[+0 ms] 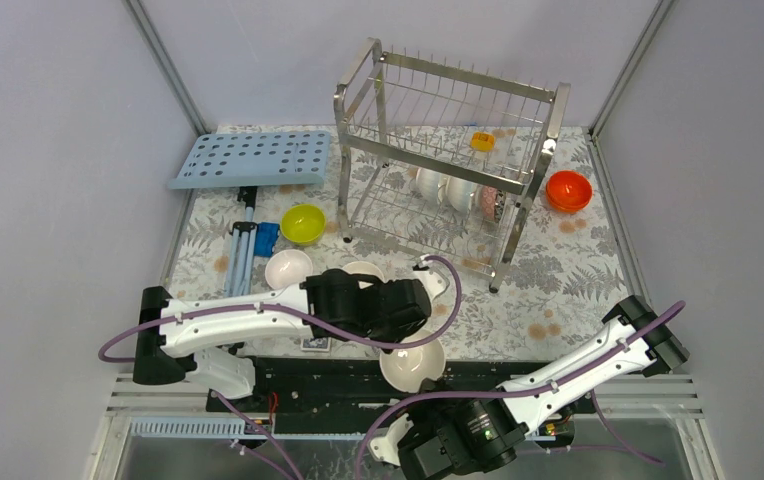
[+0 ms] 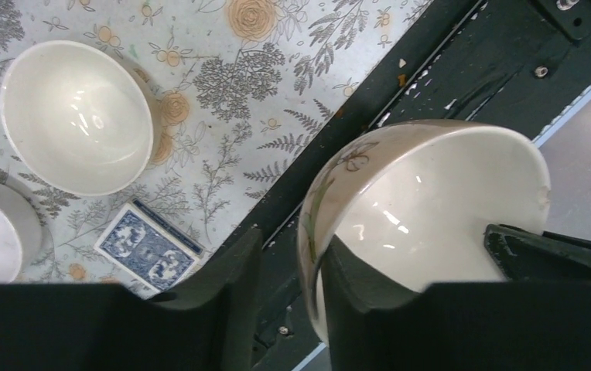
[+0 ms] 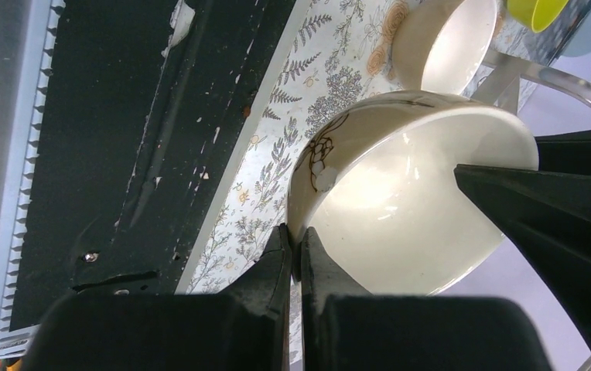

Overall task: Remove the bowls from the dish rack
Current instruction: Place the bowl with the bowl.

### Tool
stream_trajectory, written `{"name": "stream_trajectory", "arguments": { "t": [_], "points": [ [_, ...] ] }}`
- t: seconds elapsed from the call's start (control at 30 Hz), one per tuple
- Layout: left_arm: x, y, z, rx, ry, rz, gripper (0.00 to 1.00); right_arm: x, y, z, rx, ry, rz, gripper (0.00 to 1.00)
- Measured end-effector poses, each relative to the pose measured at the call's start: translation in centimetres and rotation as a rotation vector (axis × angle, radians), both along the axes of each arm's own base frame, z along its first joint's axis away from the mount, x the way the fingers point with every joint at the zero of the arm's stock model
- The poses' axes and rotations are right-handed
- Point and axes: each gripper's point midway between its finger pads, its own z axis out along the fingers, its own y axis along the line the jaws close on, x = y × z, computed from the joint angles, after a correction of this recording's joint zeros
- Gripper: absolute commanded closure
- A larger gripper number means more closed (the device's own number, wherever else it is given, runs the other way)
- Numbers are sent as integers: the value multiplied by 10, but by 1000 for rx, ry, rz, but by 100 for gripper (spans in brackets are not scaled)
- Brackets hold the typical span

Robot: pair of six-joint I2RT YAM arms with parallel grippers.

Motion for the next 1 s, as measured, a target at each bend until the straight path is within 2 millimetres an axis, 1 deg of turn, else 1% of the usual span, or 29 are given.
{"name": "stream_trajectory", "arguments": {
  "t": [0.13,0.17,0.33,0.37,0.4,0.5,0.57,0.6,0.67,0.7,0.77,0.87,0.93,1.0],
  "points": [
    [-7,-5,0,-15,22,-15,91,1,1,1,6,-7,0,100],
    [-8,-5,0,-17,24,-22,99,1,1,1,8,-8,-1,100],
    [-8,-4,-5,9,23,-33,100,1,2,2,13,-13,1,99],
    [-8,-4,-5,10,23,-33,100,1,3,2,13,-13,1,93],
    [-8,-4,-5,9,23,-33,100,1,3,2,13,-13,1,85],
    [-7,-3,-6,8,21,-27,100,1,3,2,16,-12,-2,52],
    [-7,-1,-9,11,22,-16,100,2,4,4,30,-19,-9,35],
    [-6,1,-11,16,22,-9,100,2,5,6,38,-20,-14,29],
    [-6,2,-13,22,23,0,100,2,7,9,60,-22,-24,12],
    [-6,3,-14,23,23,4,100,2,9,11,73,-20,-30,7],
    [-5,3,-13,16,21,18,100,1,13,16,100,-13,-43,3],
    [1,5,-10,-3,16,55,100,0,21,30,165,0,-73,1],
    [10,10,-8,-26,15,100,100,-2,30,45,249,23,-116,0],
    [25,20,-5,-67,13,179,100,-3,40,62,366,54,-177,0]
  ]
}}
